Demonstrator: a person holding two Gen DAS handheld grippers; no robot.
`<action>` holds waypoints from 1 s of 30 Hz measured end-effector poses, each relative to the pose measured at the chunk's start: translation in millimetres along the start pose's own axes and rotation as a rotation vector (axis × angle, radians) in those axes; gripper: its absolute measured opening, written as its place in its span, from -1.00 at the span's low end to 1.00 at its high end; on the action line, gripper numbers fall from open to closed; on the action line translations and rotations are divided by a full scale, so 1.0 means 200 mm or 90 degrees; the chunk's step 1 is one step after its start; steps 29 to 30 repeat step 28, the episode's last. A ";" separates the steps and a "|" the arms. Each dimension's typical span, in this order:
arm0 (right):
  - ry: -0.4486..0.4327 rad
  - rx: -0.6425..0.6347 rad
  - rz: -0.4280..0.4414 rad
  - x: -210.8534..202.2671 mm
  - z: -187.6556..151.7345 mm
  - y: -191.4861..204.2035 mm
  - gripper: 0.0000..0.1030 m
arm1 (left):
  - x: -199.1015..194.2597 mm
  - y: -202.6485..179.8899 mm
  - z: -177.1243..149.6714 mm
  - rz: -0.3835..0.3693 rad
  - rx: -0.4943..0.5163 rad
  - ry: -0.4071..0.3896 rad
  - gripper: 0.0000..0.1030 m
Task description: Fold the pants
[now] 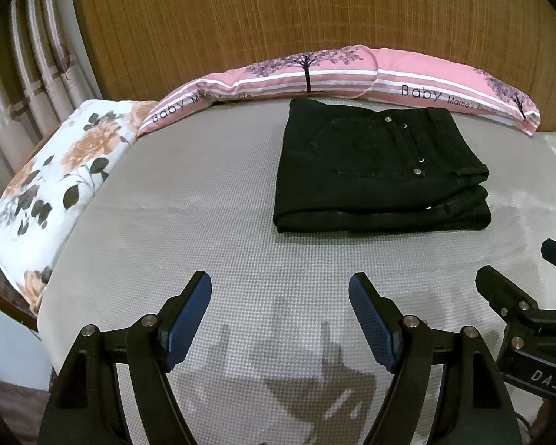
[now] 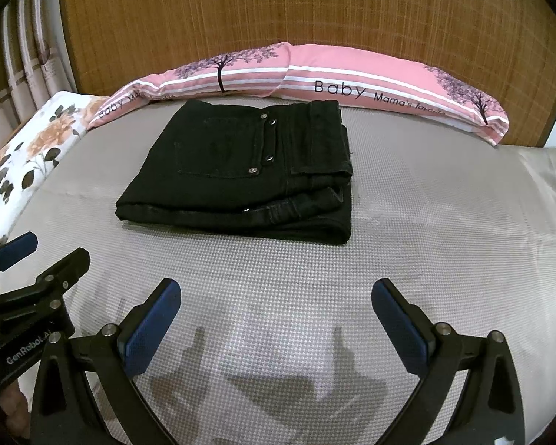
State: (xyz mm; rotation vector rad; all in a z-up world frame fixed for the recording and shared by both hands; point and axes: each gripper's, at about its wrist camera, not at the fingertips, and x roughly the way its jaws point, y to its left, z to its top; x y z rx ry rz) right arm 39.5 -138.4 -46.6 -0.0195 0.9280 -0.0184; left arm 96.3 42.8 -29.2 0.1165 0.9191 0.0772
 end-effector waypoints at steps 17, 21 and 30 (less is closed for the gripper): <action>0.009 0.001 0.001 0.02 0.00 0.00 0.98 | 0.02 -0.02 0.00 -0.003 0.009 0.008 0.49; 0.010 0.002 0.002 0.02 0.00 0.00 0.98 | 0.03 -0.03 0.00 -0.004 0.011 0.012 0.49; 0.012 0.006 0.005 0.03 0.00 0.00 0.98 | 0.04 -0.01 0.01 -0.021 0.002 0.022 0.49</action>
